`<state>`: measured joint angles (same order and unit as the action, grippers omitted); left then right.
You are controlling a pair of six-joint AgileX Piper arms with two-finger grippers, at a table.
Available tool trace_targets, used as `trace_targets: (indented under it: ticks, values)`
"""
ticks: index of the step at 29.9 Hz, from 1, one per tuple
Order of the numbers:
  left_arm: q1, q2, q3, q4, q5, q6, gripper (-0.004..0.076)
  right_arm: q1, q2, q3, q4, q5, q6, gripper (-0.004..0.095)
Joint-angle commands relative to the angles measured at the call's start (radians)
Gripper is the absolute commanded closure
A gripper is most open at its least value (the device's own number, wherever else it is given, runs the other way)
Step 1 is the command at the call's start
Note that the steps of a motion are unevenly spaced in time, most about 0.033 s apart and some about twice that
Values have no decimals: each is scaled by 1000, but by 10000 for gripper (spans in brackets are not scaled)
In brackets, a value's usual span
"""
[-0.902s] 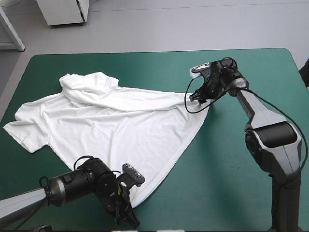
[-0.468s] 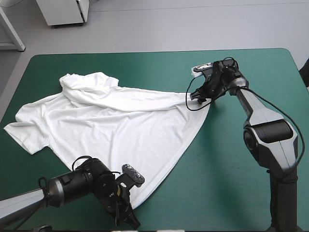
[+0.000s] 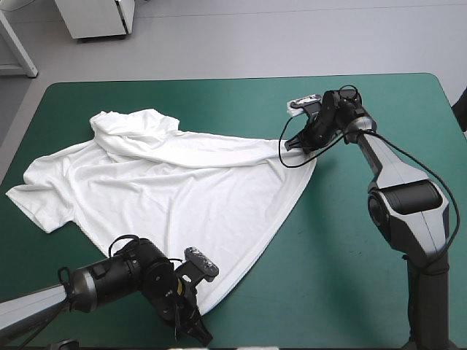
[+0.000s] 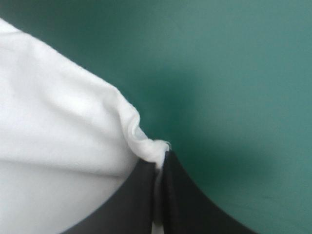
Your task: Fold the cloth
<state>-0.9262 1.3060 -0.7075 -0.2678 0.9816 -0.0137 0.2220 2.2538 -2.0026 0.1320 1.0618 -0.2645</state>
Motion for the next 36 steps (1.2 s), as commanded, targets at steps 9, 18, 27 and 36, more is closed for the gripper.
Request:
trace_targets:
  ticks: [9, 18, 27, 36]
  values:
    - [-7, -131, -160, 35, 128, -68, 746, 13, -130, -4, 90, 186, -17, 922]
    - [-7, -337, -534, 179, 306, -157, 746, -39, -586, -5, -5, 138, 1, 923]
    - [-7, -378, -963, 247, 306, -150, 746, -119, -1055, -2, -31, 30, 22, 925]
    - [-7, -312, -1288, 233, 306, -34, 746, -117, -1379, 21, -31, -4, 37, 924]
